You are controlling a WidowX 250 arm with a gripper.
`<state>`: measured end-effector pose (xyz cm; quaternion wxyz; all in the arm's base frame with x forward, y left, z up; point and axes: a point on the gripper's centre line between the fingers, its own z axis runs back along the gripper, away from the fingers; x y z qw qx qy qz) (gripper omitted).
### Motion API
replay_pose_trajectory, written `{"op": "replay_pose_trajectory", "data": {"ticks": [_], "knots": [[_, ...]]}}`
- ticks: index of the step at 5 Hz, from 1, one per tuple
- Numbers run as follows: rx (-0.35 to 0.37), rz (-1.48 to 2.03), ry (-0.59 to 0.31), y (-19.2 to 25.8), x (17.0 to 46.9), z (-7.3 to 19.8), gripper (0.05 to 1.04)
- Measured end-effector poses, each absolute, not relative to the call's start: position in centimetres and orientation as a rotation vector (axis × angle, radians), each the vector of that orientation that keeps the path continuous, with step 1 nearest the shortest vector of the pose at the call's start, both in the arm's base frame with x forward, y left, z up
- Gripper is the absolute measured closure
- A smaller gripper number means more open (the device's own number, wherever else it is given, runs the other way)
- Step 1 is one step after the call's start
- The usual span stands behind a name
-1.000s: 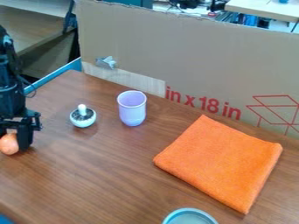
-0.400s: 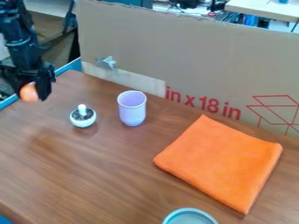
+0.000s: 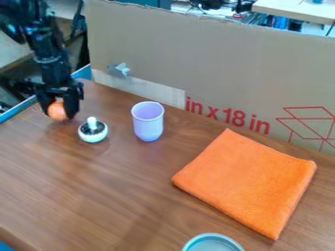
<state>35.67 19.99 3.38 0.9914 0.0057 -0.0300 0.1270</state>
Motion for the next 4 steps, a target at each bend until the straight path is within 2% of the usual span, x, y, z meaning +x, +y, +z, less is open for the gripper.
{"op": "replay_pose_trajectory", "data": {"ticks": [2, 3, 4], "knots": [[-0.006, 0.272, -0.049, 20.12, 37.06, 2.60, 0.415], [-0.008, 0.286, -0.049, 20.10, 37.07, 2.60, 0.365], [-0.023, 0.302, -0.048, 19.80, 37.11, 2.57, 0.114]]}}
